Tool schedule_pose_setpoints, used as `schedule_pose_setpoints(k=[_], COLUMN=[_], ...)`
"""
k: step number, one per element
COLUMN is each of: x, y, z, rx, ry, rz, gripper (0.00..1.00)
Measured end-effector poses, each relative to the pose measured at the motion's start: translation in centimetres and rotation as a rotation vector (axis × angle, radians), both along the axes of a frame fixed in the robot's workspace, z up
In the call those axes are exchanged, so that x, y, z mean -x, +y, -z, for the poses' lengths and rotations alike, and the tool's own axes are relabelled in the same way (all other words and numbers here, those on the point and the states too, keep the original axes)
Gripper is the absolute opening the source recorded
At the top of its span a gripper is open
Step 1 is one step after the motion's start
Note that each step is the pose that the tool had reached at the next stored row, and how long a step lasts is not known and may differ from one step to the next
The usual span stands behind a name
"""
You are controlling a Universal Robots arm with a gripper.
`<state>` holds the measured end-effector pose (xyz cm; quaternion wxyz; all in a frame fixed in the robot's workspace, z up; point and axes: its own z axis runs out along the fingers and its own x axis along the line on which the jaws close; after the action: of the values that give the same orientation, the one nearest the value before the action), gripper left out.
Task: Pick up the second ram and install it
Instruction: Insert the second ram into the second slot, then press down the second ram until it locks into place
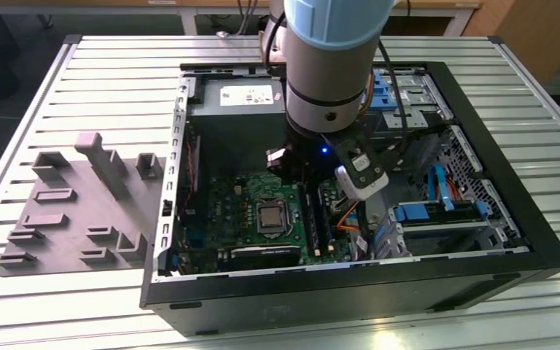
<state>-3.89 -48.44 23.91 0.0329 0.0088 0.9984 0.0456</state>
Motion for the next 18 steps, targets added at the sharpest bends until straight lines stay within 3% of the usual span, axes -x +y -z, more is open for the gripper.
schedule_pose_setpoints(k=[5, 7, 18], x=[0.00, 0.00, 0.02], y=[0.00, 0.00, 0.05], z=[-0.04, -0.05, -0.31], rx=[0.0001, 0.0001, 0.0004], ry=[0.0000, 0.0000, 0.0001], rz=[0.000, 0.000, 0.000], gripper=[0.18, 0.11, 0.11])
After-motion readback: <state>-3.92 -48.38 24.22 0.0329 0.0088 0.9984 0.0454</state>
